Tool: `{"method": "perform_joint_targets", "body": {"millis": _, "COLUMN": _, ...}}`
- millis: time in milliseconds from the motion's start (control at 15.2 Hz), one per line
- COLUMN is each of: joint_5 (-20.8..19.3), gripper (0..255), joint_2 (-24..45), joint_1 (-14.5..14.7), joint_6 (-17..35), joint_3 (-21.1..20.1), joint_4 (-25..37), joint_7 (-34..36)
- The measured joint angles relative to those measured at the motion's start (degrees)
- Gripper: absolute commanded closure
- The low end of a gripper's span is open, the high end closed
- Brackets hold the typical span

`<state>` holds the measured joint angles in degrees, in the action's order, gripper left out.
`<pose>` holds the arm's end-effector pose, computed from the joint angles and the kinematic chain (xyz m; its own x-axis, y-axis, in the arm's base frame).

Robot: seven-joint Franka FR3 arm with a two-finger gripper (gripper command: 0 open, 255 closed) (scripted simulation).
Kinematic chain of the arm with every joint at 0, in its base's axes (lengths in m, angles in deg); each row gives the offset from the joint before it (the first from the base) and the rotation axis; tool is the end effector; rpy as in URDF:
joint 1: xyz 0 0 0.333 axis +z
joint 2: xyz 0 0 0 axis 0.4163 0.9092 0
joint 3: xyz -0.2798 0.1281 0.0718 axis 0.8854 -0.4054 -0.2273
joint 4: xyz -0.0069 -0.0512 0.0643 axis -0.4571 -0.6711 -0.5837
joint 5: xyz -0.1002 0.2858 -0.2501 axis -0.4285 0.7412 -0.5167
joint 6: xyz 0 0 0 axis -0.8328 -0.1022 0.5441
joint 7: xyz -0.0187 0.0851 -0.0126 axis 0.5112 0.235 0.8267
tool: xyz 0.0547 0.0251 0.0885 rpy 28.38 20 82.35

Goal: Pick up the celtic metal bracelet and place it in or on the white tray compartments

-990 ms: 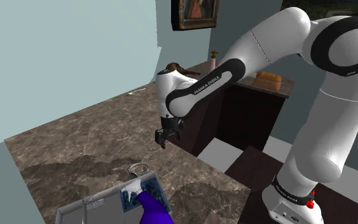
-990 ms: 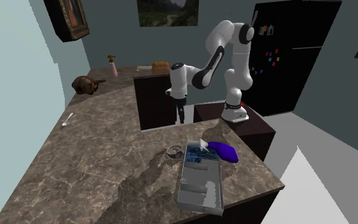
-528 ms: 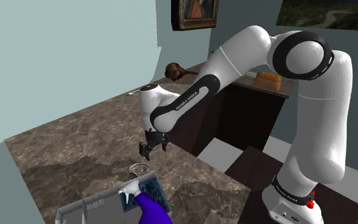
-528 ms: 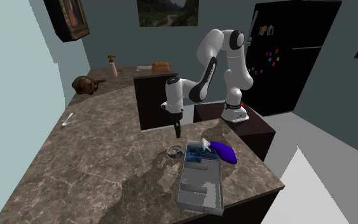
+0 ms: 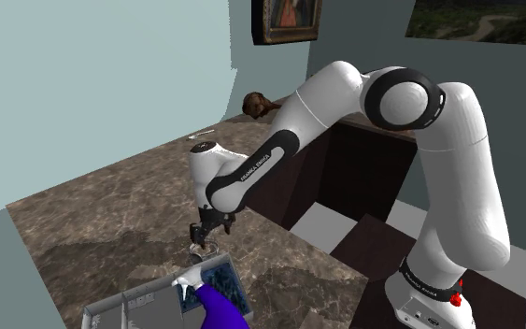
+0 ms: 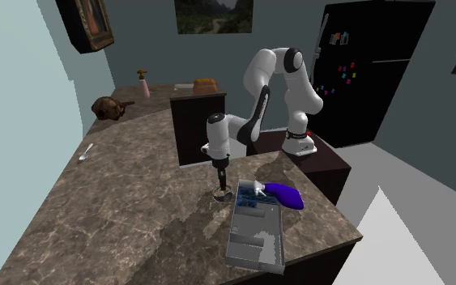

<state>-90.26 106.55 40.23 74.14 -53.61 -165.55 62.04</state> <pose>0.5317 0.3266 0.2287 0.9968 -0.0545 -0.0581 -0.0557 -0.9983 -0.0197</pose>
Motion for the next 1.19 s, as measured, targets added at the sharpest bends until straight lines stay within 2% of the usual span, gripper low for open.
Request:
{"method": "perform_joint_targets", "body": {"millis": 264, "joint_5": -0.76, "gripper": 0, "joint_2": 2.16, "joint_1": 0.51, "joint_6": 2.26, "joint_3": 0.53, "joint_4": -0.14, "joint_7": 0.52}}
{"method": "perform_joint_targets", "body": {"millis": 660, "joint_5": -0.89, "gripper": 0, "joint_2": 2.56, "joint_1": 0.58, "joint_6": 2.60, "joint_3": 0.63, "joint_4": -0.07, "joint_7": 0.58}}
{"method": "perform_joint_targets", "body": {"millis": 726, "joint_5": -0.89, "gripper": 255, "joint_2": 2.56, "joint_1": 0.58, "joint_6": 2.60, "joint_3": 0.63, "joint_4": -0.07, "joint_7": 0.58}}
{"method": "perform_joint_targets", "body": {"millis": 1188, "joint_5": -0.96, "gripper": 255, "joint_2": 1.98, "joint_1": 0.39, "joint_6": 2.19, "joint_3": 0.87, "joint_4": -0.15, "joint_7": 0.73}}
